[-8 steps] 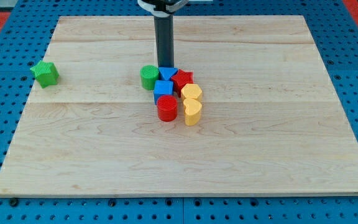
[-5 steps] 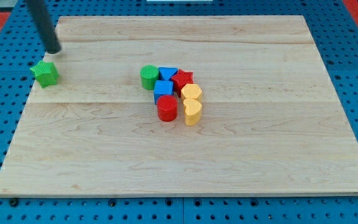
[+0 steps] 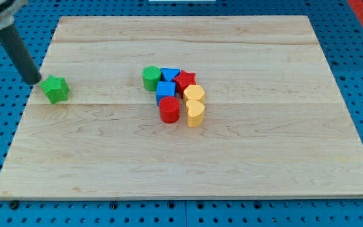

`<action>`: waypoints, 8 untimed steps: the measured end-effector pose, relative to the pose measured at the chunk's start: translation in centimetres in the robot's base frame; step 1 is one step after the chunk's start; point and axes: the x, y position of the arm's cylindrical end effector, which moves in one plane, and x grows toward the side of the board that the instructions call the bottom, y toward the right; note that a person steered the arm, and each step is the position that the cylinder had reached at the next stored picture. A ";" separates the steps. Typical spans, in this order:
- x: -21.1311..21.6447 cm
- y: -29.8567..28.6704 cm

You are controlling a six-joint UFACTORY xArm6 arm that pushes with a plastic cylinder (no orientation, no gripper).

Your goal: Slide the green star to the center

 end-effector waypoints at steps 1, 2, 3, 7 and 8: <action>1.3 3.3; 1.8 9.9; 3.4 6.1; 4.9 21.2; 9.9 16.3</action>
